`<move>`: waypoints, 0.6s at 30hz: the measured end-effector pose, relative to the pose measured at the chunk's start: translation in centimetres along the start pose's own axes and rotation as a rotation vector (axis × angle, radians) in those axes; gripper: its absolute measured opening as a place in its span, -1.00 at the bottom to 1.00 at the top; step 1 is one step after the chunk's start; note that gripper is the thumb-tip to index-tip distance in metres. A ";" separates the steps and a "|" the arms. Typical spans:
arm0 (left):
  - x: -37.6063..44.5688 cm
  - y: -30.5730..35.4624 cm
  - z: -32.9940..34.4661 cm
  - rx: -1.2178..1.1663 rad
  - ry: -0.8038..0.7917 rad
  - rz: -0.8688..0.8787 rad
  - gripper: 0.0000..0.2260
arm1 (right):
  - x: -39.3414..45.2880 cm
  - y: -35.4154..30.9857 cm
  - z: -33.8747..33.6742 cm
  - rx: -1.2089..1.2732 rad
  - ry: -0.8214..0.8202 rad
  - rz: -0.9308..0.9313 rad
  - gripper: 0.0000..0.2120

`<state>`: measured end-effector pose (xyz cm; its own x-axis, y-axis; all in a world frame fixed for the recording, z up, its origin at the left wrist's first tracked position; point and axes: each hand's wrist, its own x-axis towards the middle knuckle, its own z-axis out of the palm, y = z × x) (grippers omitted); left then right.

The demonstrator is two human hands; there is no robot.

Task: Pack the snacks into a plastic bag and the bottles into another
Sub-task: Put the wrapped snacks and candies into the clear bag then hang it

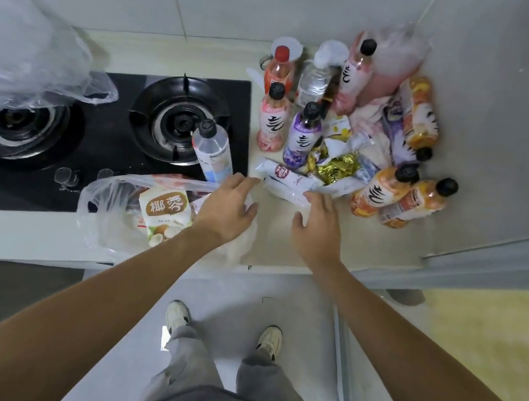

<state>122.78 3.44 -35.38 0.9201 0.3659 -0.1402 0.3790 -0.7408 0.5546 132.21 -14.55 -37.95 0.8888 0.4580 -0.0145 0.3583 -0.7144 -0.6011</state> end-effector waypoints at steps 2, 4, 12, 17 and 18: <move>2.1 1.2 1.2 0.056 -0.046 0.037 -0.53 | 1.1 1.6 -0.5 0.036 0.048 0.073 -0.69; 4.2 2.3 2.3 0.101 -0.070 0.086 -0.50 | 2.2 3.0 -0.8 0.132 0.021 0.264 -0.75; 11.0 3.4 5.3 0.244 -0.214 0.086 -0.46 | 7.3 6.4 1.6 0.751 -0.082 0.828 -0.48; 12.6 2.2 6.4 0.420 -0.220 0.105 -0.49 | 8.9 5.9 2.5 0.938 0.019 0.932 -0.58; 12.7 2.0 6.5 0.443 -0.209 0.119 -0.49 | 9.1 6.0 2.7 0.972 0.035 0.940 -0.60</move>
<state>135.85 2.94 -41.42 0.9424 0.1778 -0.2834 0.2347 -0.9550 0.1815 141.70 -13.18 -43.83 0.6960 -0.0168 -0.7179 -0.7166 -0.0809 -0.6928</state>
